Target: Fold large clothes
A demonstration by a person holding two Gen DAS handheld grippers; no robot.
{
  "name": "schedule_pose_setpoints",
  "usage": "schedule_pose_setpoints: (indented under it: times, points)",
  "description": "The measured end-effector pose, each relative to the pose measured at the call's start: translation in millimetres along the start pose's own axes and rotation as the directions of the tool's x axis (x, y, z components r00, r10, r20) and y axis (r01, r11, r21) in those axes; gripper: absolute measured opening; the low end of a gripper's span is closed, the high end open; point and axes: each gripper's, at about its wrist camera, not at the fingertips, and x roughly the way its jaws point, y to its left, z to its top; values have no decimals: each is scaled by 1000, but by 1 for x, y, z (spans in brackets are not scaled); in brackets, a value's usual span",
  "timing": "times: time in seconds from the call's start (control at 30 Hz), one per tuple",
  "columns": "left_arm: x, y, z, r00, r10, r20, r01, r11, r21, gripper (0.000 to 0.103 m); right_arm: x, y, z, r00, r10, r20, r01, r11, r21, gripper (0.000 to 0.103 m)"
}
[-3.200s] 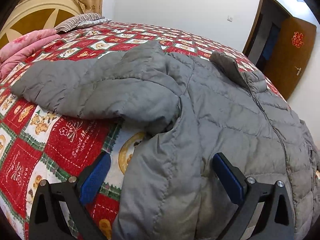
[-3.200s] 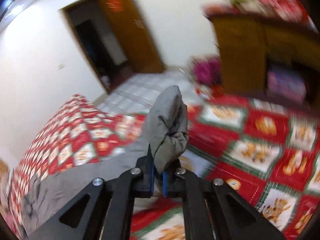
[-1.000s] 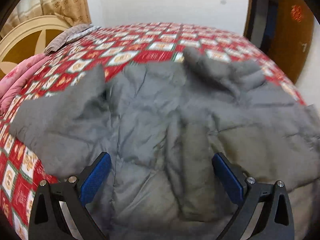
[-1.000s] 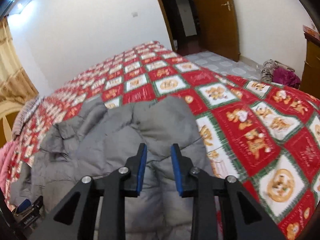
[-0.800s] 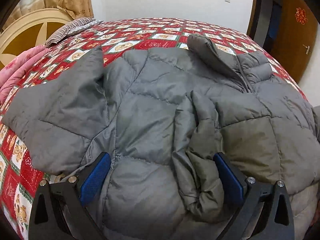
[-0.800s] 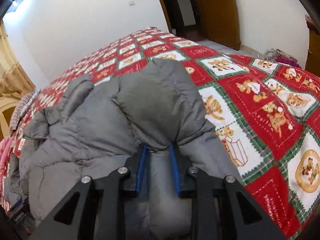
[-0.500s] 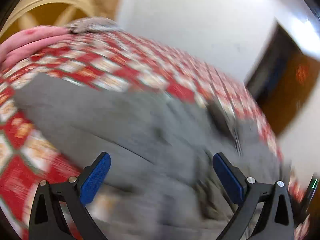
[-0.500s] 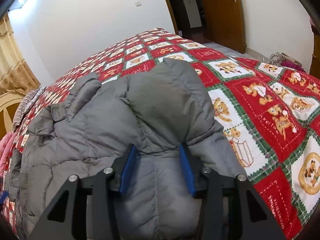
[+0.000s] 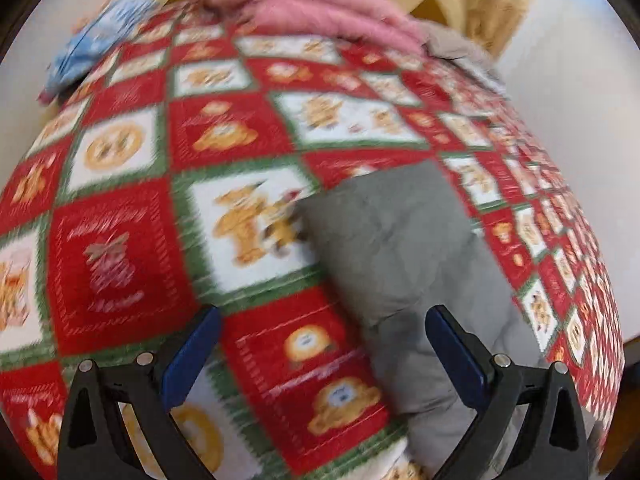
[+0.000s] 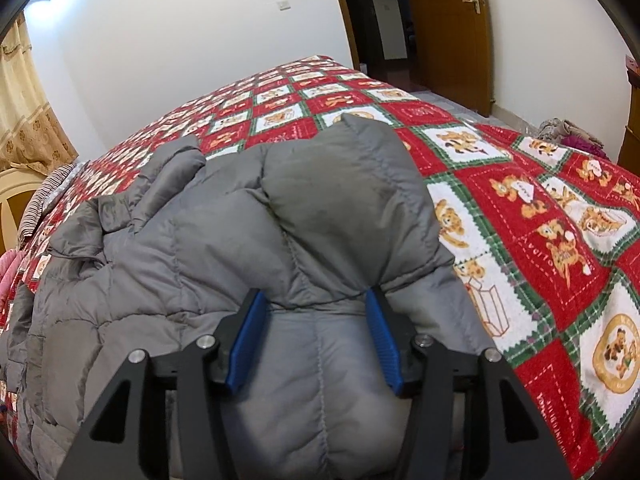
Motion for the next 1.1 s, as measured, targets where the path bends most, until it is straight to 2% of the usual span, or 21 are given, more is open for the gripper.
schedule_pose_setpoints:
  times: [0.1, 0.13, 0.17, 0.2, 0.23, 0.3, 0.33, 0.4, 0.5, 0.6, 0.63, 0.73, 0.83, 0.87, 0.9, 0.93, 0.97, 1.0, 1.03, 1.07, 1.1]
  points:
    - [7, -7, -6, 1000, -28, 11, 28, 999, 16, 100, 0, 0, 0, 1000, 0, 0, 0, 1000, -1, 55]
    - [8, -8, -6, 999, -20, 28, 19, 1000, 21, 98, 0, 0, 0, 1000, 1, 0, -1, 1000, 0, 56]
    - [7, -8, -8, 999, -15, 44, 14, 999, 30, 90, 0, 0, 0, 1000, 1, 0, -1, 1000, 0, 56]
    - [5, -8, -12, 998, -14, 63, 11, 999, 42, 75, 0, 0, 0, 1000, 2, 1, -2, 1000, 1, 56]
    - [4, -7, -13, 997, -29, 76, 25, 998, 54, 66, 0, 0, 0, 1000, 2, 1, -2, 1000, 0, 56]
    - [6, -2, -13, 988, -141, 58, 138, 989, 55, 15, 0, 0, 0, 1000, 2, 1, -2, 1000, -1, 57]
    - [10, 0, -10, 982, -188, 26, 187, 982, 39, 12, 0, 0, 0, 1000, 2, 1, -2, 1000, 0, 57]
    - [11, -3, -9, 980, -198, 12, 197, 980, 40, 10, 0, 0, 0, 1000, 3, 1, -3, 1000, 1, 57]
    - [-10, -25, -5, 975, -202, 94, 188, 972, 143, 7, 0, 0, 0, 1000, 6, 2, -6, 1000, 3, 57]
    - [-54, -54, -8, 945, -281, 168, 234, 938, 256, 6, 0, 0, 0, 1000, 7, 3, -7, 1000, 4, 57]
    - [-72, -67, -13, 928, -320, 191, 252, 917, 310, 6, 0, 0, 0, 1000, 7, 4, -7, 1000, 4, 57]
    - [-132, -112, -42, 853, -476, 212, 333, 811, 481, 6, 0, 0, 0, 1000, 10, 5, -10, 1000, 7, 57]
    - [-191, -153, -94, 760, -631, 157, 412, 654, 635, 6, 0, -1, 0, 1000, 16, 6, -16, 1000, 11, 57]
    - [-208, -165, -115, 724, -679, 117, 442, 588, 677, 6, 0, -1, 0, 1000, 16, 7, -17, 1000, 11, 57]
    - [-220, -174, -133, 697, -713, 77, 463, 530, 710, 6, 1, -1, 0, 1000, 17, 7, -17, 1000, 12, 57]
    - [-233, -185, -159, 667, -745, 12, 486, 447, 751, 6, 0, -1, 0, 1000, 19, 8, -19, 1000, 12, 57]
    - [-238, -191, -177, 654, -756, -27, 498, 403, 768, 6, 0, -2, 0, 1000, 22, 8, -22, 1000, 15, 57]
    - [-242, -194, -190, 649, -759, -49, 507, 384, 772, 6, 0, -2, 0, 1000, 24, 9, -24, 1000, 17, 57]
    - [-243, -196, -199, 653, -755, -56, 514, 388, 765, 6, 0, -3, 0, 1000, 27, 11, -27, 999, 20, 57]
    - [-240, -195, -201, 666, -744, -52, 523, 416, 744, 6, 0, -3, 0, 999, 30, 11, -30, 999, 22, 57]
    - [-231, -192, -195, 685, -727, -54, 543, 459, 703, 6, 0, -4, 0, 999, 32, 12, -33, 999, 24, 57]
